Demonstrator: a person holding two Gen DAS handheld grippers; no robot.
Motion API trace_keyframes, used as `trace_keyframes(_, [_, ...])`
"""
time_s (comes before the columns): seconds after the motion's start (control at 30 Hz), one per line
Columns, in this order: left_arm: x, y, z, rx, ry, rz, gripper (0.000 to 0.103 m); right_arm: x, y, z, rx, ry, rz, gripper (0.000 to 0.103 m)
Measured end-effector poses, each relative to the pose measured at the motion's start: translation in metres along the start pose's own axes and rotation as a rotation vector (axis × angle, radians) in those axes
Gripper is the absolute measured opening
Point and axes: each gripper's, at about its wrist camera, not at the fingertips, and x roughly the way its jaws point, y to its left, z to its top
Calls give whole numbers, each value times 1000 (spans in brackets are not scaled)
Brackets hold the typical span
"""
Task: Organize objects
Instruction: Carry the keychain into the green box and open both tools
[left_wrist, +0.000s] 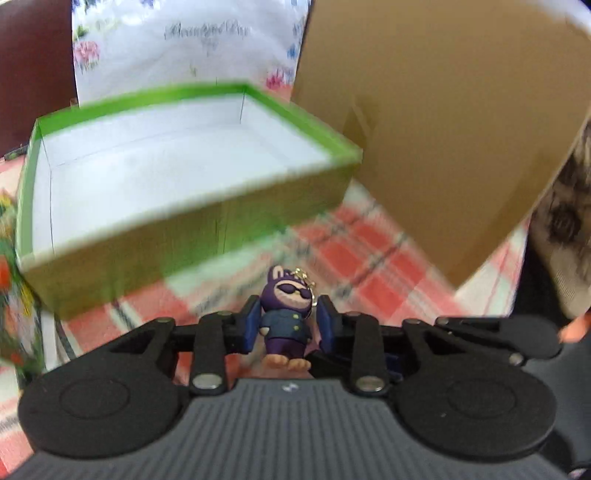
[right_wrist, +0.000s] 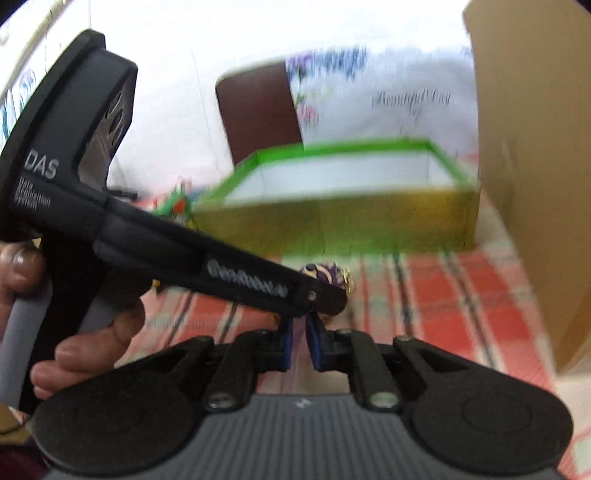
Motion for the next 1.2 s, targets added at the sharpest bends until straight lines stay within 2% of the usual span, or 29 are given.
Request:
trace_keyframes(0.07, [-10,1,21,6,-42,-25,34,-4,0,12,-25,-77,-17,4])
trace_keyframes(0.13, [-17,0,44,20,-95,-27,34,0,-2,31,-31,-158,-25,4])
trace_keyframes(0.27, [-22,1,85,67,-180,31,35,16,-7,71,-63,-275,-65,4])
trace_keyframes(0.33, [-19,7,100,35,-166,50,34,25,-17,84,-48,-270,-98,4])
trace_keyframes(0.37, [-20,11,103,21,-153,40,34,24,-25,87,-14,-258,-72,5])
trace_keyframes(0.43, [-27,15,98,28,-157,41,35,15,-37,80,39,-270,-51,12])
trace_keyframes(0.47, [-29,17,91,37,-150,44,39,10,-41,72,47,-256,-42,17])
trace_keyframes(0.53, [-24,20,72,37,-91,26,48,2,-46,52,62,-217,-8,52])
trace_keyframes(0.67, [-1,29,44,-19,65,-43,52,-2,-42,12,49,-89,17,57])
trace_keyframes(0.77, [18,30,28,-63,149,-50,66,17,-38,7,43,-3,58,72])
trace_keyframes(0.8, [23,29,25,-75,171,-67,67,21,-36,6,34,19,71,79])
trace_keyframes(0.83, [27,28,22,-75,188,-84,70,27,-31,6,14,32,77,79])
trace_keyframes(0.9, [37,25,20,-54,206,-66,70,31,-22,3,-41,53,67,77])
trace_keyframes(0.93, [40,23,17,-38,212,-53,67,33,-16,1,-68,63,62,69])
trace_keyframes(1.0, [37,17,9,9,189,-33,55,41,-8,-1,-115,91,26,61])
trace_keyframes(1.03, [36,17,8,16,188,-43,37,46,-6,-2,-120,98,10,54])
trace_keyframes(1.07, [35,19,8,6,193,-56,32,48,-7,-1,-108,96,9,49])
trace_keyframes(1.13, [29,22,8,-12,183,-76,31,50,-12,6,-59,93,27,46])
trace_keyframes(1.2, [21,18,11,4,145,-56,31,48,-11,11,-41,66,25,43])
